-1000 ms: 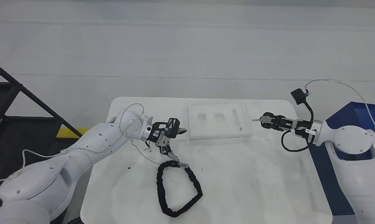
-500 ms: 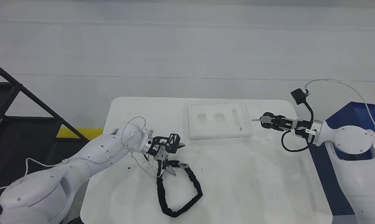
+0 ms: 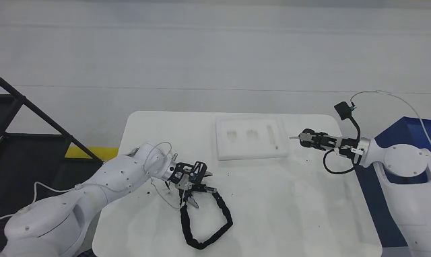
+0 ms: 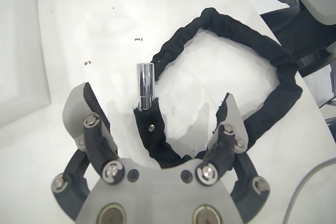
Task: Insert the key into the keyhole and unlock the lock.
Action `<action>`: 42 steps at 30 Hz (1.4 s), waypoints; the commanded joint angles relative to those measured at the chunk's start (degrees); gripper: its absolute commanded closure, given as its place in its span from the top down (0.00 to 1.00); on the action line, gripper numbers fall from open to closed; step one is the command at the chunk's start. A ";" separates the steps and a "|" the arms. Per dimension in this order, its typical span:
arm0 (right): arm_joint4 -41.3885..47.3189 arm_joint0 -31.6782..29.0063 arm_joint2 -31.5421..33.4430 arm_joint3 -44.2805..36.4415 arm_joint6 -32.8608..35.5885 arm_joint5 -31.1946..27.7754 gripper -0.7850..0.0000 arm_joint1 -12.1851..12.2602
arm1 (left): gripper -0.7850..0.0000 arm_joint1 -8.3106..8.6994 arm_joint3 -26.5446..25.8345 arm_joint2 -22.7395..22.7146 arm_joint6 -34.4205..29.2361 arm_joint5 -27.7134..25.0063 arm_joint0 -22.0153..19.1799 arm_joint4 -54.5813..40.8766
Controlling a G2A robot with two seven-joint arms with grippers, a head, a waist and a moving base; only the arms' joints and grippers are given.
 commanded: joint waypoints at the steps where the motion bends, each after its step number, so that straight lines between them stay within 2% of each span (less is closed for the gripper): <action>1: 0.00 0.00 0.00 0.00 0.00 0.00 0.00 0.00 | 0.87 -0.51 0.62 0.00 0.50 0.16 0.05 0.88; 2: 0.00 0.00 0.00 0.00 0.00 0.00 0.00 0.00 | 0.76 -0.79 0.97 0.00 0.65 0.15 0.07 1.39; 3: 0.00 0.00 0.00 0.00 0.00 0.00 0.00 0.00 | 0.72 -1.06 1.34 0.00 0.87 0.20 0.08 1.69; 4: 0.00 0.00 0.00 0.00 0.00 0.00 0.00 0.00 | 0.48 -1.33 1.68 0.00 0.86 0.19 0.09 2.09; 5: 0.00 0.00 0.00 0.00 0.00 0.00 0.00 0.00 | 0.42 -1.58 2.09 0.00 0.85 0.18 0.06 2.30; 13: 0.00 0.00 0.00 0.00 0.00 0.00 0.00 0.00 | 0.40 -3.40 4.85 0.00 1.19 0.51 0.14 3.84; 14: 0.00 0.00 0.00 0.00 0.00 0.00 0.00 0.00 | 0.33 -3.60 4.98 0.00 1.25 0.58 0.15 4.08; 17: 0.00 0.00 0.00 0.00 0.00 0.00 0.00 0.00 | 0.00 -4.12 5.55 -0.01 1.45 0.77 0.11 4.42; 22: 0.00 0.00 0.00 0.00 0.00 0.00 0.00 0.00 | 0.00 -4.83 6.18 -0.04 2.08 1.40 0.21 3.05; 27: 0.00 0.00 0.00 0.00 0.00 0.00 0.00 0.00 | 0.00 -4.22 3.92 0.00 3.19 2.51 0.19 0.91; 37: -0.53 -0.21 -0.07 -0.35 -0.69 0.12 0.00 0.00 | 0.00 0.10 -4.71 0.00 5.02 4.33 0.55 -10.88; 42: -2.88 -2.64 -0.01 -5.67 -0.32 4.37 0.00 0.40 | 0.00 2.12 -10.32 0.00 7.44 6.74 0.19 -14.27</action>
